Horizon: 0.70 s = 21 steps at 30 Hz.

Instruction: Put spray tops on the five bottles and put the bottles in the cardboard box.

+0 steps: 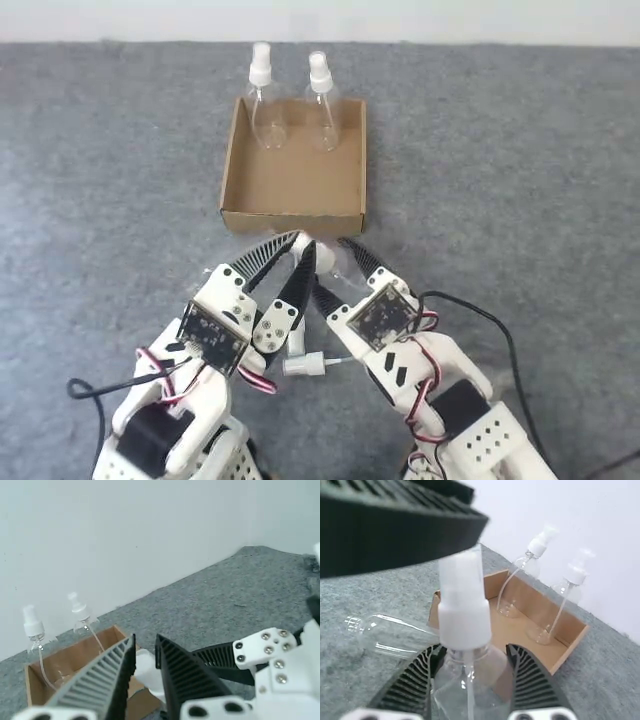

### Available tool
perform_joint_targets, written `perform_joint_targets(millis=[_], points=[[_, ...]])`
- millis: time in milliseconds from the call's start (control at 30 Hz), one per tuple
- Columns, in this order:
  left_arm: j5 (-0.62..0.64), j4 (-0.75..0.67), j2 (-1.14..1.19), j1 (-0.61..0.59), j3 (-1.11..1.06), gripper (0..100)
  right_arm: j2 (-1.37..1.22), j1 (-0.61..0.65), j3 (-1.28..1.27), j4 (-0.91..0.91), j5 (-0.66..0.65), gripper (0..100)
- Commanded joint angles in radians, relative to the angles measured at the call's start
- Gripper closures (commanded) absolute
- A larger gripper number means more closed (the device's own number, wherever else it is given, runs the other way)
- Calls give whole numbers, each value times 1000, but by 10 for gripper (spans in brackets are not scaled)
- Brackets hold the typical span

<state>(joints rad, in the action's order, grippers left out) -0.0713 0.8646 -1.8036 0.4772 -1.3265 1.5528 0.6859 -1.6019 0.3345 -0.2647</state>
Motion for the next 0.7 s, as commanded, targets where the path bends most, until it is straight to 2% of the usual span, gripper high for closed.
perform_joint_targets(millis=[0,267,533,667], points=[[-9,2,-17,-5,62,942,25,-44,23,-8,35,993],[-8,2,-17,-143,96,942,25,-47,23,-8,38,993],[81,2,-17,-224,97,938,25,-48,23,-8,40,993],[83,-2,-17,-334,97,938,27,-50,37,-4,80,993]])
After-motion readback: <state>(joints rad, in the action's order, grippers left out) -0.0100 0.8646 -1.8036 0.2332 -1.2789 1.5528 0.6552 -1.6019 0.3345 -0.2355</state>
